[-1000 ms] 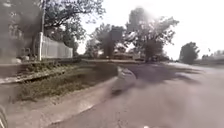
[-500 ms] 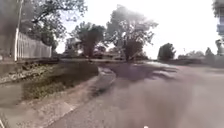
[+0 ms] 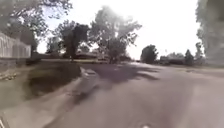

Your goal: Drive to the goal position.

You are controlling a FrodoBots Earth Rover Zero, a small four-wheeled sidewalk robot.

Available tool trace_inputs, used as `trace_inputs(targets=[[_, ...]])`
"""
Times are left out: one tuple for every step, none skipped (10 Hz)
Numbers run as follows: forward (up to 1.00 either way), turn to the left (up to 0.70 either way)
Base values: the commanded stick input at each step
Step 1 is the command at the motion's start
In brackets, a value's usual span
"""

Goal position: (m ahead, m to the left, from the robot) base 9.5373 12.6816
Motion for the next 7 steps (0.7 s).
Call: trace_inputs(targets=[[0.85,-0.34],[0.88,-0.28],[1.00,0.00],[1.00,0.00],[1.00,0.00],[1.00,0.00],[1.00,0.00]])
